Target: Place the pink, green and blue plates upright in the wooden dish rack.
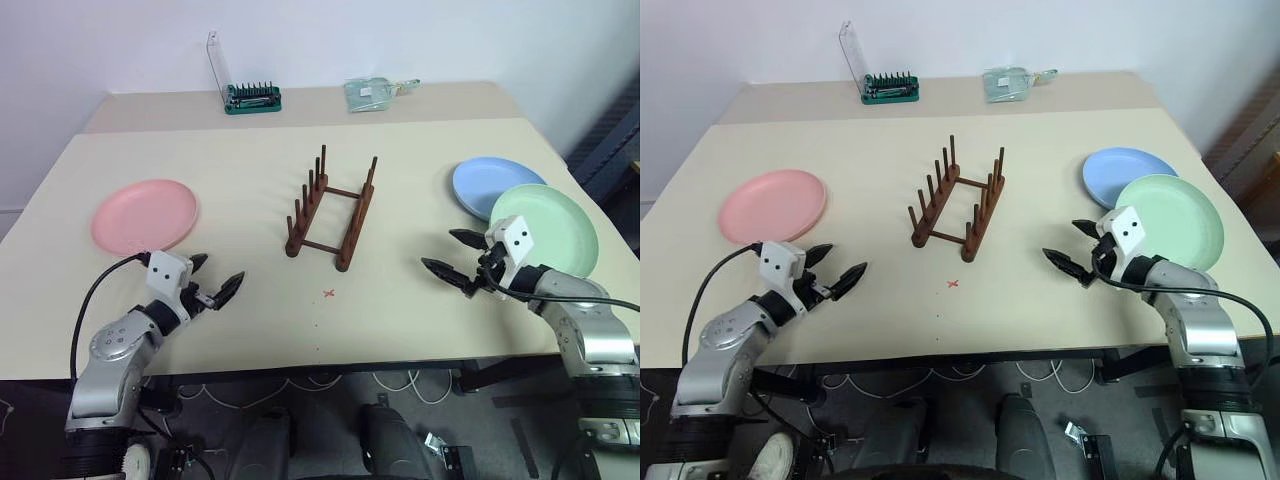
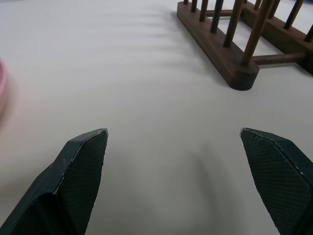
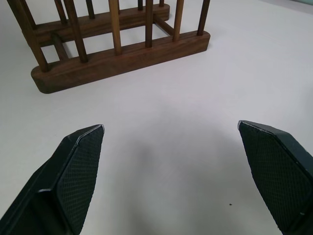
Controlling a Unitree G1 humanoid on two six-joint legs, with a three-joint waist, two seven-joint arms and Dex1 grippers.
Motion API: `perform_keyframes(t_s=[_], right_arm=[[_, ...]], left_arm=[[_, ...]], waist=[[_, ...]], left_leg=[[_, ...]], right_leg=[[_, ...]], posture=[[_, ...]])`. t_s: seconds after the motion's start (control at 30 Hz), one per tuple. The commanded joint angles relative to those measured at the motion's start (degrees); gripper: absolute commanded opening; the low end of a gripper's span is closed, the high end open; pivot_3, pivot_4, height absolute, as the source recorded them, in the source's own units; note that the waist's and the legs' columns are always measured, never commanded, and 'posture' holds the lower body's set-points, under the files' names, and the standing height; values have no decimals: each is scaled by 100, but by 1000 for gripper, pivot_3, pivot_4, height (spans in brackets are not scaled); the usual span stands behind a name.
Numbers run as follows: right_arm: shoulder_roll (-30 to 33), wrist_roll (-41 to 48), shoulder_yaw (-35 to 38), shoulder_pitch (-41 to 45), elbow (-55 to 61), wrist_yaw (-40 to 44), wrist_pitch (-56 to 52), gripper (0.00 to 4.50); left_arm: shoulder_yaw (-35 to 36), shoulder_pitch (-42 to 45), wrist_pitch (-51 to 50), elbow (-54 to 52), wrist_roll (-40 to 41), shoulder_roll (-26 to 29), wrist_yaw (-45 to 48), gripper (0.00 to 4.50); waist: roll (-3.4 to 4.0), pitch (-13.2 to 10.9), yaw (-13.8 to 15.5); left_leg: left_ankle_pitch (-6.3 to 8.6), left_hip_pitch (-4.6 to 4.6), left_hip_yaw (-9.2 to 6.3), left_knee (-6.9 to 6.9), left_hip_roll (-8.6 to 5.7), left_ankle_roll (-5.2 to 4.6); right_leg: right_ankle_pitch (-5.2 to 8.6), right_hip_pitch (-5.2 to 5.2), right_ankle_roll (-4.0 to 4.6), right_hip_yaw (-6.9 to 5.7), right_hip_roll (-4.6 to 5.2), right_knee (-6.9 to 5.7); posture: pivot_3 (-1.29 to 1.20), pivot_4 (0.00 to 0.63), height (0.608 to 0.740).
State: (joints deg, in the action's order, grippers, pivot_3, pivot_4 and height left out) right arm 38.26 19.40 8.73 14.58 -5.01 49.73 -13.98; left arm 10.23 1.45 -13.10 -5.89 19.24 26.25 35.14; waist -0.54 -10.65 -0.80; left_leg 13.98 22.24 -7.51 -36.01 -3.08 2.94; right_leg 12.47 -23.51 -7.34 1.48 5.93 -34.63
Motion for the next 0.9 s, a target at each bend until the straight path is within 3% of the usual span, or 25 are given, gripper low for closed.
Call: perform_keyframes(t_s=[0.03, 0.33, 0.47, 0.57, 0.9], right_arm=[[-44, -22, -6, 162, 10, -9, 125, 4500], [-51, -51, -105, 341, 43, 25, 127, 4500], [-105, -39, -115, 224, 255, -56, 83, 4500], [-144, -41, -107, 166, 361, -119, 72, 4500], [-123, 110, 179, -415, 1120, -482, -227, 4500]], left_arm=[[8, -28, 51, -239, -10, -16, -55, 4452], [-430, -98, -165, -708, 44, -173, -56, 4452], [-1077, 45, -493, -1201, 36, -184, 169, 4452], [-1909, 476, -509, -1213, -744, -410, -195, 4452], [-2673, 1259, -1432, -302, -1324, -1541, -1117, 4452]], waist=[[0, 0, -3], [0, 0, 11], [0, 0, 16], [1, 0, 30], [9, 5, 28]], left_leg=[[0, 0, 0, 0, 0, 0], [0, 1, 0, -1, -1, 0], [0, 2, 0, -1, -1, 0], [0, 2, 0, -6, -3, 0], [2, -1, -2, -6, -3, -4]], right_leg=[[0, 0, 0, 0, 0, 0], [0, 2, 0, 0, 0, 3], [0, 2, 0, 0, 0, 2], [0, 5, 0, 0, 1, 3], [1, 4, -3, 0, 0, -3]], posture=[[0, 150, 740], [0, 150, 740], [0, 150, 740], [0, 150, 740], [0, 150, 740]])
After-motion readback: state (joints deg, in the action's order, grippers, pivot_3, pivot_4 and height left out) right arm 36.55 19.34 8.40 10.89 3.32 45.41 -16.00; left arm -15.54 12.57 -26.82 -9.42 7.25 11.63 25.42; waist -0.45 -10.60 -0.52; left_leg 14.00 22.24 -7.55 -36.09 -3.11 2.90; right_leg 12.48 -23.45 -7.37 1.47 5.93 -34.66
